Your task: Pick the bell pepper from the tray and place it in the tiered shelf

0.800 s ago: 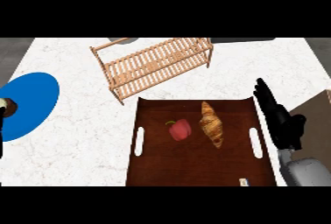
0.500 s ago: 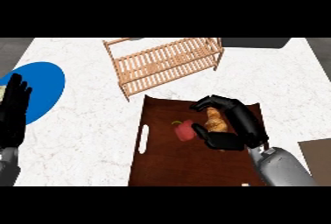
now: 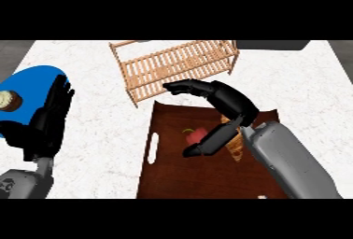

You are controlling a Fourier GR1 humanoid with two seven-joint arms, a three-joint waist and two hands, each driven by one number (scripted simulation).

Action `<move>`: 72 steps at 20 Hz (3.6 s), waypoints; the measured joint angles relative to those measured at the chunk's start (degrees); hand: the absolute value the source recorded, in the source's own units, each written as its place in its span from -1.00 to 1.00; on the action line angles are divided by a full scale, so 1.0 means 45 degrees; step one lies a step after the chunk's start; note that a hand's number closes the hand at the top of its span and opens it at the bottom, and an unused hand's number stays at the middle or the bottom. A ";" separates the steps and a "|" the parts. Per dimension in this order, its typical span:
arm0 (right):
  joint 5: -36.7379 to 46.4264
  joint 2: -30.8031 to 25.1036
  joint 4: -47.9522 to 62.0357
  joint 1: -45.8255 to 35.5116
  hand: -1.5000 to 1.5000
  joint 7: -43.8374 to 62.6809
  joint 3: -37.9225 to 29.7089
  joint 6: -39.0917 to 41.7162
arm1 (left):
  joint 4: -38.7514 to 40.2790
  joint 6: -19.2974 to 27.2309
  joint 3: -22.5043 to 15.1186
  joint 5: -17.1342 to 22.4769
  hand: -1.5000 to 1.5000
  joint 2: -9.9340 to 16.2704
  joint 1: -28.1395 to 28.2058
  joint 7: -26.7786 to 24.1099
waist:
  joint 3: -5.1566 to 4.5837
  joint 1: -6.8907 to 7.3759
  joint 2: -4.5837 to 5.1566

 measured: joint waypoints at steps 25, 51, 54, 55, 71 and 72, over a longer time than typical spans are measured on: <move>0.8780 -0.1371 -0.5165 -0.3018 -1.00 0.7534 0.5448 0.3042 | -0.1226 0.0439 0.0013 -0.0749 0.00 -0.0360 0.0451 0.1059 | -0.0019 -0.0455 -0.0114; 1.6213 -0.0210 -0.1188 -0.0356 -1.00 0.4298 0.4747 0.2160 | -0.1575 -0.0947 0.1343 -0.1880 0.00 -0.1341 0.1045 0.1255 | -0.0013 -0.0373 -0.0054; 1.6836 0.0054 -0.0789 0.0128 -1.00 0.3725 0.4572 0.1673 | -0.1655 -0.1100 0.1505 -0.2020 0.00 -0.1466 0.1041 0.1456 | -0.0012 -0.0389 -0.0057; 1.7010 0.0157 -0.0654 0.0183 -1.00 0.3475 0.4463 0.1625 | -0.1626 -0.1094 0.1510 -0.2144 0.00 -0.1553 0.0964 0.1556 | -0.0012 -0.0394 -0.0054; 1.9540 0.1858 0.2690 0.0371 1.00 0.0927 0.2715 0.0834 | -0.2117 -0.1700 0.2019 -0.3124 0.00 -0.2485 0.1245 0.1828 | -0.0021 -0.0391 -0.0069; 1.9715 0.1970 0.2935 0.0348 1.00 0.0793 0.2742 0.0783 | -0.2033 -0.1707 0.2061 -0.3173 0.00 -0.2554 0.1170 0.1775 | -0.0027 -0.0390 -0.0083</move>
